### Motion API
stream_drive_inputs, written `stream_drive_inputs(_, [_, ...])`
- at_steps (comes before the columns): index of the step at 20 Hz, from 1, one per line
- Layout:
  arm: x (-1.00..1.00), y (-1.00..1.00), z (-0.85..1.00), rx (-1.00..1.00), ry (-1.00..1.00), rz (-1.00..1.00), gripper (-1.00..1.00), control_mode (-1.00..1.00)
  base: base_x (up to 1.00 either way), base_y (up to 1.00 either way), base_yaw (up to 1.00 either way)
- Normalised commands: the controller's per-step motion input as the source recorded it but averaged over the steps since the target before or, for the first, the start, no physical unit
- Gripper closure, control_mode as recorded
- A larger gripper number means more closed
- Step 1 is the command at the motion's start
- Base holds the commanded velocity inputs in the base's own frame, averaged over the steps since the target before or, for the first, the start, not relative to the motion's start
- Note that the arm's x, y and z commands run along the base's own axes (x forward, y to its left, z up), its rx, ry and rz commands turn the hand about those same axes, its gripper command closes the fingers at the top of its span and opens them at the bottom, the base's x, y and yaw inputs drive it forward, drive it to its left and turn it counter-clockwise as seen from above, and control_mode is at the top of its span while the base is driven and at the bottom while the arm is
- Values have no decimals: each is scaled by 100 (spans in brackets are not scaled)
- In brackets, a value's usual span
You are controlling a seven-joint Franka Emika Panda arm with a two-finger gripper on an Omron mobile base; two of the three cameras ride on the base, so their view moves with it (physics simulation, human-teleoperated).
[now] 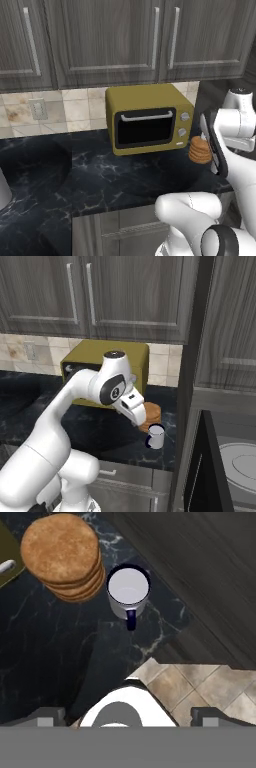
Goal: Pick the mug from the counter and place it inside the microwave. Then close the microwave.
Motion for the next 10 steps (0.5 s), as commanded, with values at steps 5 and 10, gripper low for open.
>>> stream_drive_inputs(5, [8, -21, -69, 0, 0, 0, -100, -100, 0, 0, 0])
stream_drive_inputs(10, [0, -32, -54, 0, 0, 0, -100, -100, 0, 0, 0])
